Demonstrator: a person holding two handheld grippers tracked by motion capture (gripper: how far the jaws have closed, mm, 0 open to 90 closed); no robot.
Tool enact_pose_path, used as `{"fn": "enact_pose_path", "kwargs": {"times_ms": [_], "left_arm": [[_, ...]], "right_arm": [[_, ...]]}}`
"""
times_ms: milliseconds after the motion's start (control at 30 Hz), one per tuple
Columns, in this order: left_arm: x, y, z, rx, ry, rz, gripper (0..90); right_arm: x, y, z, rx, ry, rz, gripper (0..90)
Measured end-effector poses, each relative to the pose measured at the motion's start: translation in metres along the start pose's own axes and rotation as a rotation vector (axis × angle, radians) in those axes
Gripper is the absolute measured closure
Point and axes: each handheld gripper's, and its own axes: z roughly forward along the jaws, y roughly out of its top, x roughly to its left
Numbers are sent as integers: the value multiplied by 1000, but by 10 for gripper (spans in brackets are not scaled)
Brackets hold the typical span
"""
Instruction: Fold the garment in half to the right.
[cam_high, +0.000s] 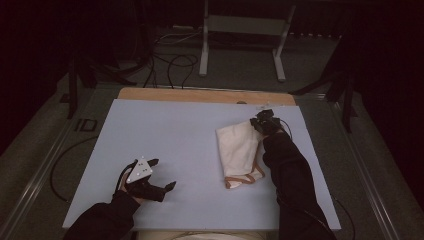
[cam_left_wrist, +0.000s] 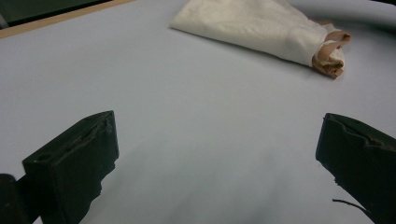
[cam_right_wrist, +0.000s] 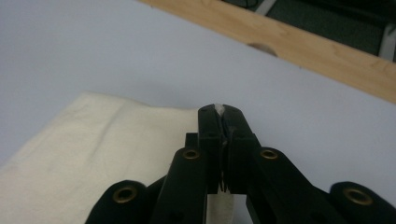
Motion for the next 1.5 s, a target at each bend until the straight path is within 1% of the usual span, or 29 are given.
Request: {"fn": "enact_pose_path", "kwargs": {"times_ms": [33,100,133,267,400,433,500,533,767,867,967,1000,1067,1100,1167,1200,1267,1333,1367,1400,1500], "left_arm": [[0,0,0,0,2,-1,3],[0,0,-1,-3,5,-5,3],[0,0,-1,-3,6,-5,3],[0,0,-1,-1,8,-2,3],[-1,0,0,0,7,1,3],[-1,0,0,3,6,4,3],[-1,0,0,3,6,4,3],[-1,0,0,2,6,3,3],[-1,0,0,0,10,2,3],[-1,0,-1,2,13,5,3],[-1,0,-1,3,16,8,3],[-1,0,-1,1,19,8,3],[-1,0,-1,1,21,7,3],[0,0,-1,-2,21,4,3],[0,0,-1,1,23,6,3],[0,0,-1,1,24,6,3],[0,1,-2,0,26,5,3],[0,1,-2,-2,27,3,3],[0,1,-2,-2,27,3,3],[0,1,-2,1,28,3,3],[0,0,-2,4,29,5,3]], "right_arm": [[0,-1,2,4,1,-5,879],[-2,-4,8,22,-9,2,878],[-3,-6,11,28,-10,15,879],[-6,-12,20,63,-20,33,878],[-8,-18,26,82,-28,46,875],[-8,-19,26,88,-30,43,875],[-9,-22,29,94,-27,53,874],[-9,-23,31,98,-29,46,873],[-9,-27,36,105,-30,44,864],[-9,-30,36,96,-31,43,849],[-10,-29,36,100,-31,46,826],[-10,-29,35,106,-33,49,774],[-10,-27,34,112,-26,54,699],[-10,-27,33,110,-24,59,670],[-11,-25,31,100,-22,72,578],[-11,-24,29,97,-12,78,548],[-9,-21,25,83,-4,73,467],[-6,-17,22,75,21,74,392],[-6,-17,22,75,21,74,392],[-3,-13,18,71,53,72,314],[3,-7,14,51,107,78,228]]}}
